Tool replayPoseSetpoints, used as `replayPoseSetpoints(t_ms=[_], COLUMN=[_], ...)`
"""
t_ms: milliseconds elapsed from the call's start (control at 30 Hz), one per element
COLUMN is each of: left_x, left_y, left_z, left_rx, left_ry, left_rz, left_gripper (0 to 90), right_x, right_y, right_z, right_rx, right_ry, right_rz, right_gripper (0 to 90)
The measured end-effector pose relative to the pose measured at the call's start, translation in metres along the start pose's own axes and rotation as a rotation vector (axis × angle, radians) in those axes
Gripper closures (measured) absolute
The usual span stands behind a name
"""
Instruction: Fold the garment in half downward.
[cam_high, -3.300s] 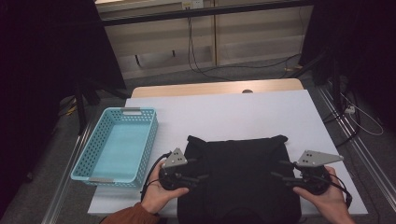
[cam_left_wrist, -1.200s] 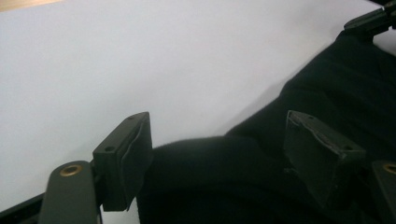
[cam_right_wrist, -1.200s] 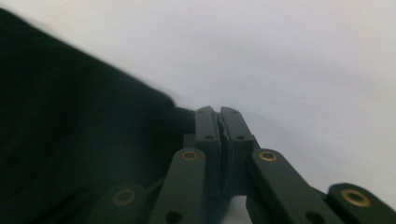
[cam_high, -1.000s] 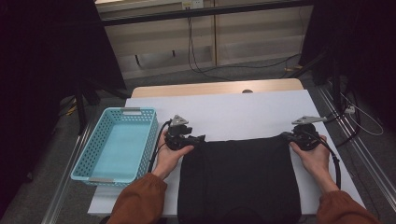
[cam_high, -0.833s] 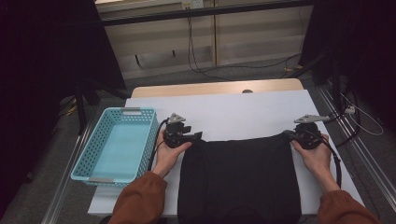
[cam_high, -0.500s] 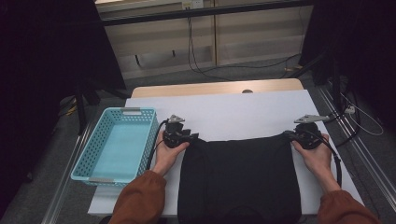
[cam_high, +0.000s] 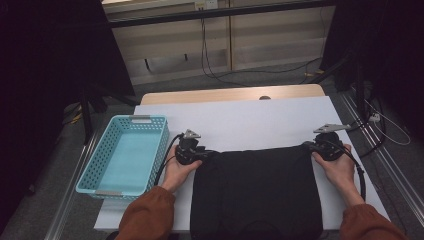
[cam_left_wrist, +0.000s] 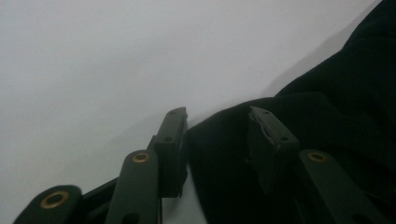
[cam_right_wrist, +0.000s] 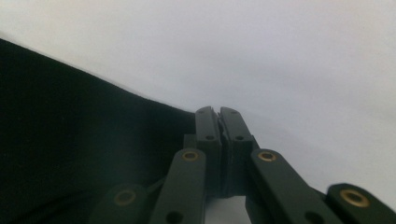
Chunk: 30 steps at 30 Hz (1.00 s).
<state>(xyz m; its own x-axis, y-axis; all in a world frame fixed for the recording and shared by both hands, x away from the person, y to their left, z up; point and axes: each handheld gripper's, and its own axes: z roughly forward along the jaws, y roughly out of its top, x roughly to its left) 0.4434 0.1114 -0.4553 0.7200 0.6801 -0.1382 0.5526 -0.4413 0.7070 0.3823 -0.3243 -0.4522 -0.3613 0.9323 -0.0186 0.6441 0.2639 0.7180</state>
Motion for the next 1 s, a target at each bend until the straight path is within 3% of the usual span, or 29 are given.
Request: replayPoseSetpoints(t_ms=[100, 200, 700, 1000], left_x=[0.000, -0.002, 0.010, 0.013], left_y=[0.000, 0.001, 0.010, 0.018], left_z=[0.001, 0.000, -0.015, -0.011], left_rx=[-0.001, 0.000, -0.129, -0.167], left_ry=[-0.050, -0.052, -0.011, 0.014], left_rz=[-0.027, -0.033, -0.122, -0.152], left_gripper=[75.6, 84.3, 85.7, 85.8], right_x=[-0.001, -0.002, -0.015, -0.015], right_y=[0.000, 0.001, 0.007, 0.021], right_z=[0.000, -0.003, -0.017, -0.016], right_rx=[-0.001, -0.007, -0.070, -0.112], right_ry=[-0.001, -0.007, -0.070, -0.049], right_rz=[0.006, 0.012, 0.066, 0.060], right_gripper=[87.4, 87.5, 87.7, 87.7])
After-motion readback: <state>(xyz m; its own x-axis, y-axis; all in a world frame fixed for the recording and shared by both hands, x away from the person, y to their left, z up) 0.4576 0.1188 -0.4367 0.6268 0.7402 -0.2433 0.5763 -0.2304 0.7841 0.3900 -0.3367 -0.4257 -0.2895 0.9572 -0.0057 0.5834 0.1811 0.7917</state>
